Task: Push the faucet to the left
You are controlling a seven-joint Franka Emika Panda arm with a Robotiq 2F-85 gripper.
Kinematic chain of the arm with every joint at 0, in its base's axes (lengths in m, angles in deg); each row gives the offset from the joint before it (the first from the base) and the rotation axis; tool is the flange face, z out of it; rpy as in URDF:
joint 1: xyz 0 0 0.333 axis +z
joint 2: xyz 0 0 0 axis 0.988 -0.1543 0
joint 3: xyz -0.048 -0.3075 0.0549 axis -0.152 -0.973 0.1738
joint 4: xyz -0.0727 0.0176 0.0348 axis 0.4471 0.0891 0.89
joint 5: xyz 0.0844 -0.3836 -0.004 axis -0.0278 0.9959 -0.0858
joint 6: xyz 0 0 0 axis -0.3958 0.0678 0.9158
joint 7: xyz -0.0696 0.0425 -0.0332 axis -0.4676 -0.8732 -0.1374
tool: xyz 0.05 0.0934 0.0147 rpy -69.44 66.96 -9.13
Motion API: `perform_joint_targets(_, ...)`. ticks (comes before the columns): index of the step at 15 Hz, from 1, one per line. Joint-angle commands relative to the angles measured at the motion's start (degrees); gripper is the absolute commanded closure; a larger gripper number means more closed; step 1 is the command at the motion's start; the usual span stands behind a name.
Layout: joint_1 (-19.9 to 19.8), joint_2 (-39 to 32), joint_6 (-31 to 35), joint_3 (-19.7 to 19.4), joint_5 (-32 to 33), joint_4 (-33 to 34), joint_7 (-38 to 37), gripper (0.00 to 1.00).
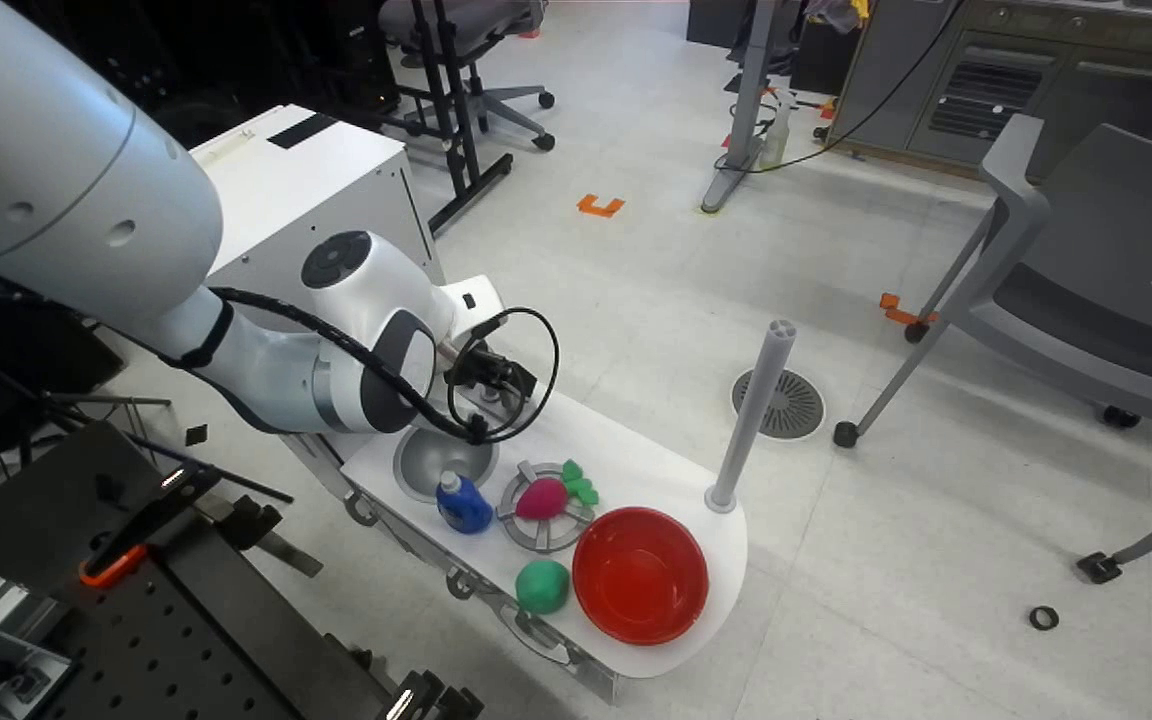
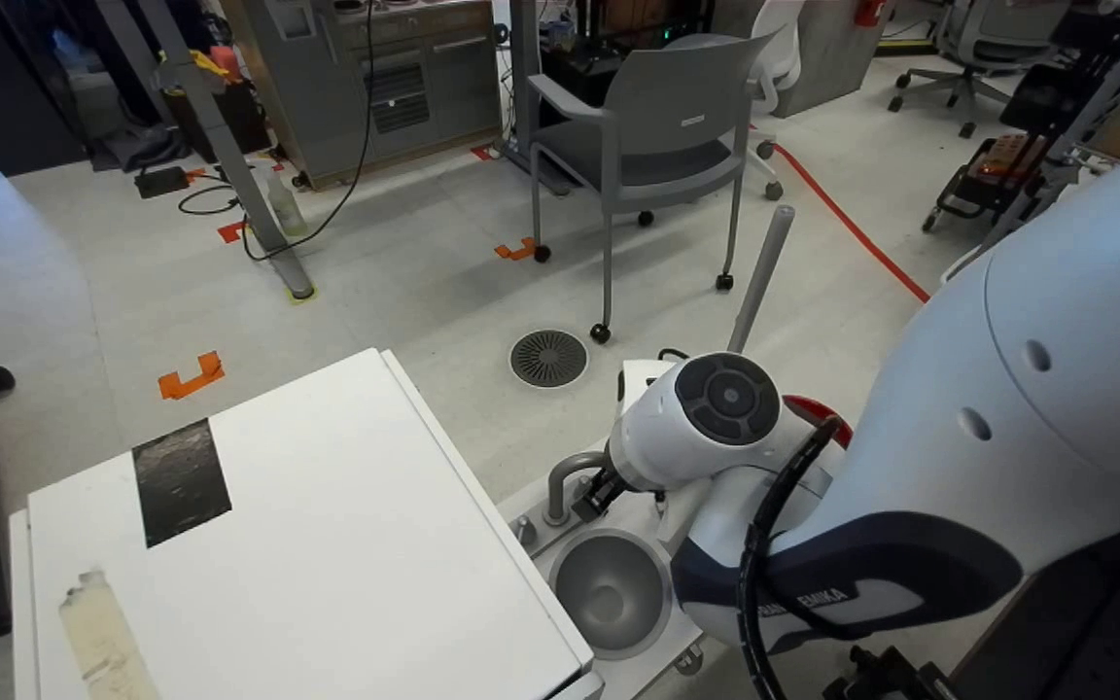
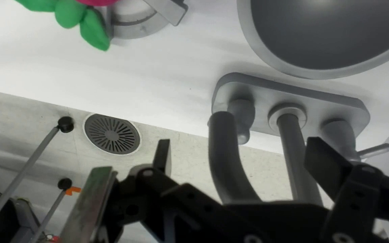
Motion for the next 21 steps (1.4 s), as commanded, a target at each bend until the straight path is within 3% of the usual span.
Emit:
perform_joint_targets(1,1.45,-4.02,4.32,-0.08,-1.25,3.3,5.07,0.0)
perform_joint_targets(5,0.89,-4.94,8.49,1.85,-0.64,2.3,9.77,0.0)
perform_joint_targets(10,-6.6,2.22,13.82,12.4,5.98,-9.37,17.08,0.0)
perform_joint_targets(14,-10.69,4.23,14.07,18.29,8.18,-12.44,19.0,0.0)
perform_joint_targets(21,-14.39,9.03,11.44,20.73,6.47,-18.38,18.4,0.0)
